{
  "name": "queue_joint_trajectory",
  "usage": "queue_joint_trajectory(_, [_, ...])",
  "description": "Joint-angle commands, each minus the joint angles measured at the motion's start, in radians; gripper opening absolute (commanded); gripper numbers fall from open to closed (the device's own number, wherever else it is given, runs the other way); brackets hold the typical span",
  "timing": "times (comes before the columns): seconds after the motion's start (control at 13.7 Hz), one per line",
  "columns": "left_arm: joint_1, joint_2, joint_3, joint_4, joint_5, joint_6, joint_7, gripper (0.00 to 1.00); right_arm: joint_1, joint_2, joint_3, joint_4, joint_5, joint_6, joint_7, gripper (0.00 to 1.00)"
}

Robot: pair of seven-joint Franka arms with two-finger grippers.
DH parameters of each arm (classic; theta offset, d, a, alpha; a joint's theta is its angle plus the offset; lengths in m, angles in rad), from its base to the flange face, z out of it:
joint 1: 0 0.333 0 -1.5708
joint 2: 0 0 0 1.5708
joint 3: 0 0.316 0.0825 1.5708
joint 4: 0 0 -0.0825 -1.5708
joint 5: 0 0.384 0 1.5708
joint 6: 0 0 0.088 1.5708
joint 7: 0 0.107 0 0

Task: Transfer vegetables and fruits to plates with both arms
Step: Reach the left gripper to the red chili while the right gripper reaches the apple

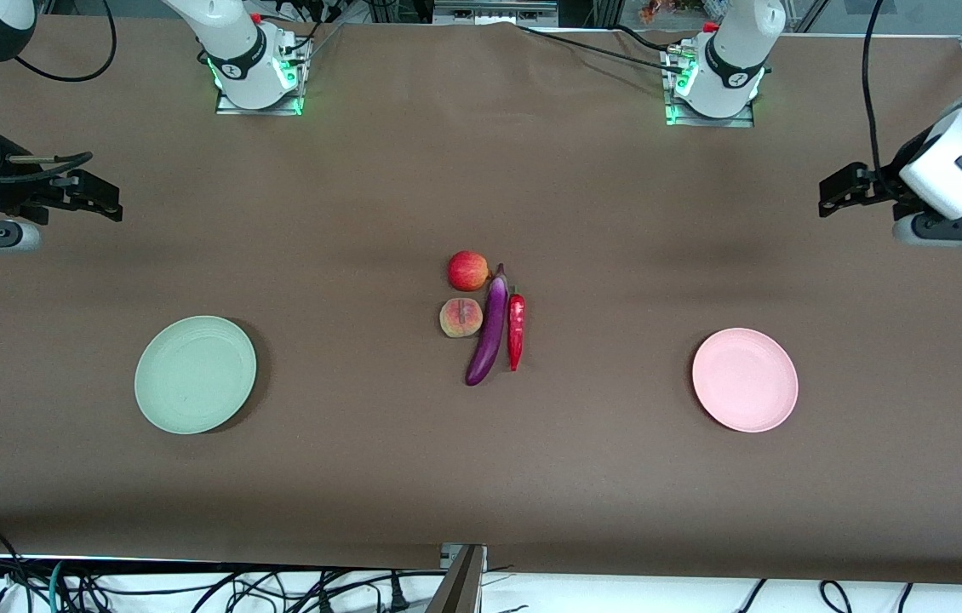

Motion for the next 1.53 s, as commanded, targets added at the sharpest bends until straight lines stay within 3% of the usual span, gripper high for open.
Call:
queue_joint_trajectory(0.0, [-0.012, 0.069, 0.0, 0.032, 0.018, -0.031, 0.014, 1.0, -0.008, 0.023, 0.005, 0.028, 0.003, -0.007, -0.003, 1.0])
queue_joint_trajectory(0.73, [-0.015, 0.076, -0.005, 0.032, 0.001, -0.056, 0.0, 1.0, 0.003, 0.127, 0.008, 0.023, 0.051, 0.001, -0.003, 1.0])
queue_joint_trajectory(0.88, [-0.012, 0.083, -0.003, 0.028, -0.075, -0.057, -0.04, 1.0, 0.009, 0.144, 0.015, 0.023, 0.057, 0.005, -0.001, 1.0])
queue_joint_trajectory(1.02, [-0.035, 0.131, -0.011, 0.032, -0.161, -0.041, -0.138, 1.0, 0.02, 0.171, 0.015, 0.025, 0.116, 0.015, 0.006, 1.0])
queue_joint_trajectory(1.17, [-0.09, 0.212, -0.012, 0.032, -0.189, 0.06, -0.236, 1.0, 0.033, 0.208, 0.015, 0.022, 0.16, 0.057, 0.011, 1.0])
queue_joint_trajectory(1.46, [-0.22, 0.413, -0.012, 0.008, -0.287, 0.355, -0.404, 1.0, 0.109, 0.277, 0.015, 0.02, 0.161, 0.148, 0.04, 1.0])
